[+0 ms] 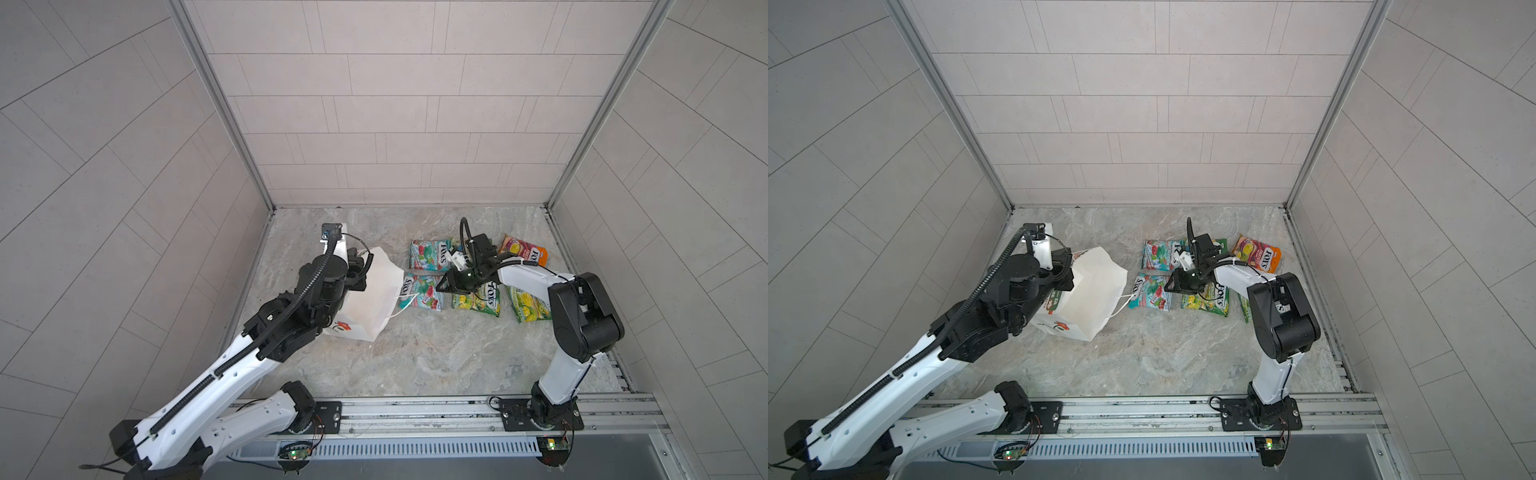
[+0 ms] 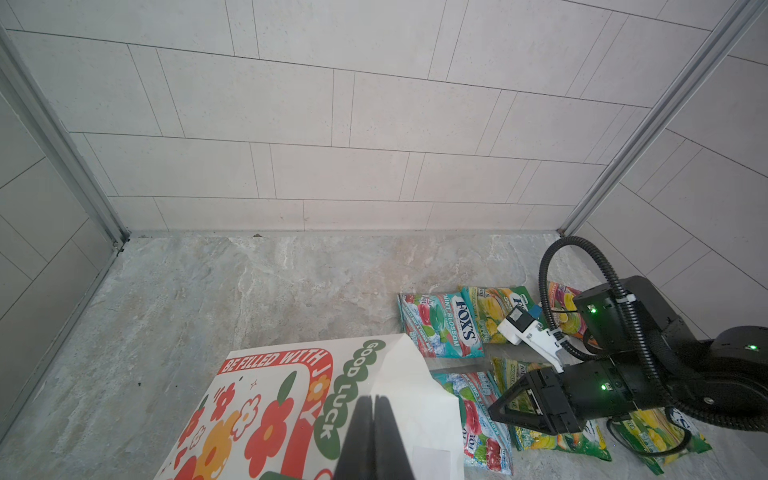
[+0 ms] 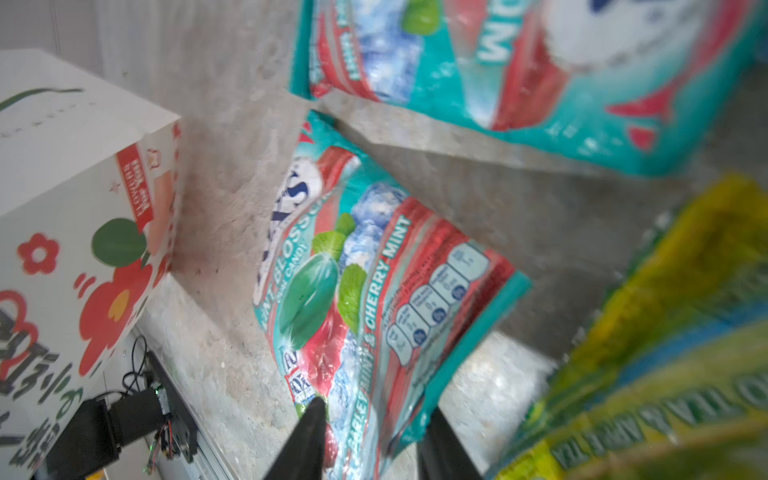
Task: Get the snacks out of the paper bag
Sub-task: 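Open the right gripper to release the pack while the left gripper lifts the bag, then set the emptied bag upright farther from the robot with the left gripper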
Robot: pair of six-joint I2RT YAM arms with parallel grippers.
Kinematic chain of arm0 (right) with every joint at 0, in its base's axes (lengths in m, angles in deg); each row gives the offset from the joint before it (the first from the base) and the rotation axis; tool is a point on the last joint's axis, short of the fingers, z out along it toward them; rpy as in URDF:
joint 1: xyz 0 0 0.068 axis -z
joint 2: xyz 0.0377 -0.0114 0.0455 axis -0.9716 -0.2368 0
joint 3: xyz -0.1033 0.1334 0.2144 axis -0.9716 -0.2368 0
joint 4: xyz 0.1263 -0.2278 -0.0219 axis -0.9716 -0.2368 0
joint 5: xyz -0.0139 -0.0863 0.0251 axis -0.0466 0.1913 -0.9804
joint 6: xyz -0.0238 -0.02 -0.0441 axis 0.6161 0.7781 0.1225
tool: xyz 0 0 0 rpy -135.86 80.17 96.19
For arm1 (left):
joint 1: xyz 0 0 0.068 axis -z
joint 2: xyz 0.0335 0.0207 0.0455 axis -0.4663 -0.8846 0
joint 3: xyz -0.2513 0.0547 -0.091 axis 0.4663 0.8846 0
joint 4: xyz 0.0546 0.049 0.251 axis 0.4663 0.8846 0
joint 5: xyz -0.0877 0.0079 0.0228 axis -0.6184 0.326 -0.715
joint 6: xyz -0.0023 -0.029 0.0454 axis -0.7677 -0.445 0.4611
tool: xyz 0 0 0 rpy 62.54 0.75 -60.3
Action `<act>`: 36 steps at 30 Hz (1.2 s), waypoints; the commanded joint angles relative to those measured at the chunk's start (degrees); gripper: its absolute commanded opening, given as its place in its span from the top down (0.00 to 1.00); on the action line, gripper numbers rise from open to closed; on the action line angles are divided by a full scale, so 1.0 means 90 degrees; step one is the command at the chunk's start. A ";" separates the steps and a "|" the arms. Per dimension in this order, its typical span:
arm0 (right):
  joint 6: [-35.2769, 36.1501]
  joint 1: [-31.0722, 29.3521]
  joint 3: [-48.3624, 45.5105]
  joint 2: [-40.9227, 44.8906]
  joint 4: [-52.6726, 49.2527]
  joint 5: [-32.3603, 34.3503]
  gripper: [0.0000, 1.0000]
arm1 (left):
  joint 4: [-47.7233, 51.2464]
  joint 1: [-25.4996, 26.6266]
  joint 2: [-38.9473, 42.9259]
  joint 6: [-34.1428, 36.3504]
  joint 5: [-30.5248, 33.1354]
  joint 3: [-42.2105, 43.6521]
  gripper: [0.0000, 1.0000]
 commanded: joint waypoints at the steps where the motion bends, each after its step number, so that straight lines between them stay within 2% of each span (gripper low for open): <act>1: 0.0289 -0.0009 0.0025 0.0446 -0.0641 0.0888 0.49 | -0.0320 -0.0100 -0.0124 -0.0115 -0.0218 -0.0245 1.00; 4: 0.0282 -0.0009 -0.0019 0.0833 -0.0764 0.1462 0.41 | -0.0475 -0.0282 -0.0331 -0.0188 -0.0534 -0.0379 1.00; 8: 0.0279 0.0061 -0.0086 0.1342 -0.0869 0.1916 0.38 | -0.0698 -0.0554 -0.0595 -0.0292 -0.0939 -0.0573 1.00; 18: 0.0343 0.0279 -0.0343 0.2224 -0.1175 0.1803 0.37 | -0.1570 -0.1740 -0.1341 -0.0895 -0.2414 -0.0841 1.00; 31: 0.0322 0.0455 -0.0718 0.2880 -0.1184 0.1890 0.36 | -0.2144 -0.1904 -0.2362 -0.1177 -0.2782 -0.1360 1.00; 36: 0.0394 0.0508 -0.0852 0.3105 -0.1186 0.1966 0.36 | -0.2362 -0.1911 -0.2771 -0.1373 -0.3129 -0.1716 1.00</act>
